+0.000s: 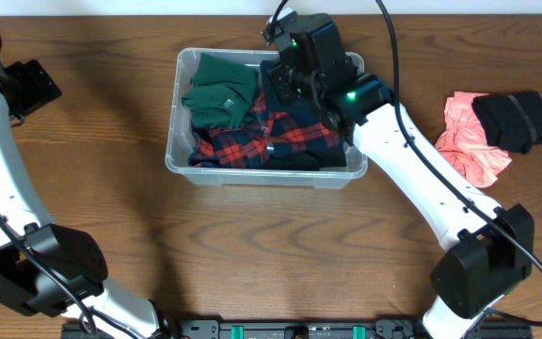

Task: Pack container
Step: 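Lay the black clothes in the bin's right side and release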

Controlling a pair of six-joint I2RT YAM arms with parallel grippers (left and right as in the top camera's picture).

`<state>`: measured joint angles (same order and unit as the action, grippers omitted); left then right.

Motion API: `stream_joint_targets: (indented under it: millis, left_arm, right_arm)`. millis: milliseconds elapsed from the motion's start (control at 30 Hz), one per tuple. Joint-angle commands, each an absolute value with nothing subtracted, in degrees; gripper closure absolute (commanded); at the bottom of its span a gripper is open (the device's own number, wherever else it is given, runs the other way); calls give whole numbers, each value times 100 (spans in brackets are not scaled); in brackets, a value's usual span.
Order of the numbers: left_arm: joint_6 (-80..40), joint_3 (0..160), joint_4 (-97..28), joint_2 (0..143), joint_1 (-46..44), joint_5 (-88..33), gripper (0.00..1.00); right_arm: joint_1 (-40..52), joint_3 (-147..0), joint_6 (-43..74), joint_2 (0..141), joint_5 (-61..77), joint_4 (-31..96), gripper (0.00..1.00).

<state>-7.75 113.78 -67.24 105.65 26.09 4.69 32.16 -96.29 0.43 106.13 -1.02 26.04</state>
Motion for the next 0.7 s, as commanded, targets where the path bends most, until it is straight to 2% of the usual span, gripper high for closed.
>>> stream_joint_targets:
  millis: [0,367,667]
  left_arm:
    - [-847,11456,-6740,10523,2628,493,2]
    - [-849,11456,-6740,10523,2628,493,2]
    - [-847,11456,-6740,10523,2628,493,2]
  right_arm:
    - [3168,-9727,611,11000,-14,2567,99]
    - [3175,-9727,1221,12300,220,2858,99]
    - [3151,-9808,1238,12040,217,2788,99]
